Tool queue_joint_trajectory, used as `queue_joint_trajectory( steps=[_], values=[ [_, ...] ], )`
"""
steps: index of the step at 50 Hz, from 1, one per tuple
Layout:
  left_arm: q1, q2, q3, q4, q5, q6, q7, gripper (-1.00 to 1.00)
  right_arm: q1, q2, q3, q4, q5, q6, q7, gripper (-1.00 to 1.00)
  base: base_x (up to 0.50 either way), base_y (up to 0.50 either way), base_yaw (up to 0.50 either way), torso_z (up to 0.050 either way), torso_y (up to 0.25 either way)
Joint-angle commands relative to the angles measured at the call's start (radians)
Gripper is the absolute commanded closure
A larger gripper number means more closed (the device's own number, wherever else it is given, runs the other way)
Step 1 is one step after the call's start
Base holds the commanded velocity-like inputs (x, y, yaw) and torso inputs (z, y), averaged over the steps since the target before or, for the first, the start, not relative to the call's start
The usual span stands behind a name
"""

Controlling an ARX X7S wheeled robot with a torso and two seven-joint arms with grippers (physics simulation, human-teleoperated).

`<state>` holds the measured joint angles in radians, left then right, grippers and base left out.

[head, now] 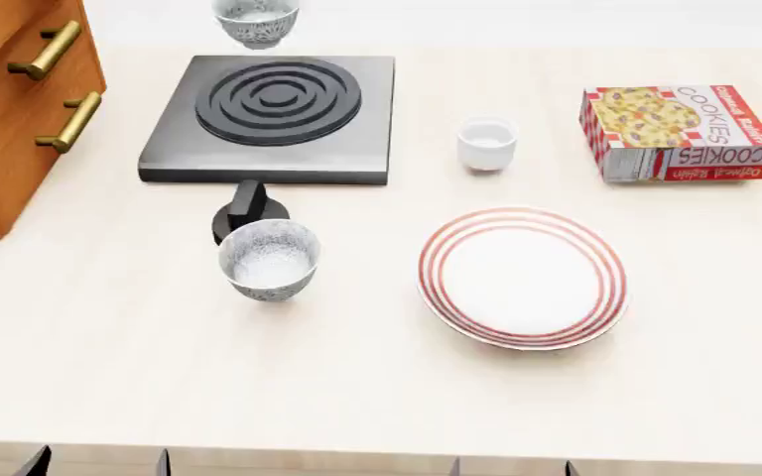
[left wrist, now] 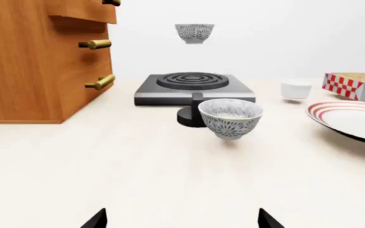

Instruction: Pick the akita bowl on the stove and place it on the plate.

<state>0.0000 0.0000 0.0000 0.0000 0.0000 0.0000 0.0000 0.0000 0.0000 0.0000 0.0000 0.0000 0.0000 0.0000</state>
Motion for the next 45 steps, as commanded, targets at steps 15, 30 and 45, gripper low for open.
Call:
queue_joint_trajectory(
  steps=[15, 30, 45],
  values=[
    [-0.003, -0.056, 0.075, -0.025, -0.017, 0.037, -0.052, -1.0, 0.004, 0.052, -0.066, 0.003, 0.051, -0.006, 0.063, -1.0, 0.0, 0.0, 0.0, 0.0, 0.0],
    [0.002, -0.045, 0.073, -0.036, 0.067, 0.037, -0.047, -1.0, 0.003, 0.038, -0.049, 0.008, 0.035, -0.011, 0.046, -1.0, 0.0, 0.0, 0.0, 0.0, 0.0],
    [-0.002, -0.068, 0.099, -0.033, 0.046, 0.006, -0.077, -1.0, 0.008, 0.065, -0.08, 0.023, 0.06, -0.023, 0.076, -1.0, 0.0, 0.0, 0.0, 0.0, 0.0]
  ],
)
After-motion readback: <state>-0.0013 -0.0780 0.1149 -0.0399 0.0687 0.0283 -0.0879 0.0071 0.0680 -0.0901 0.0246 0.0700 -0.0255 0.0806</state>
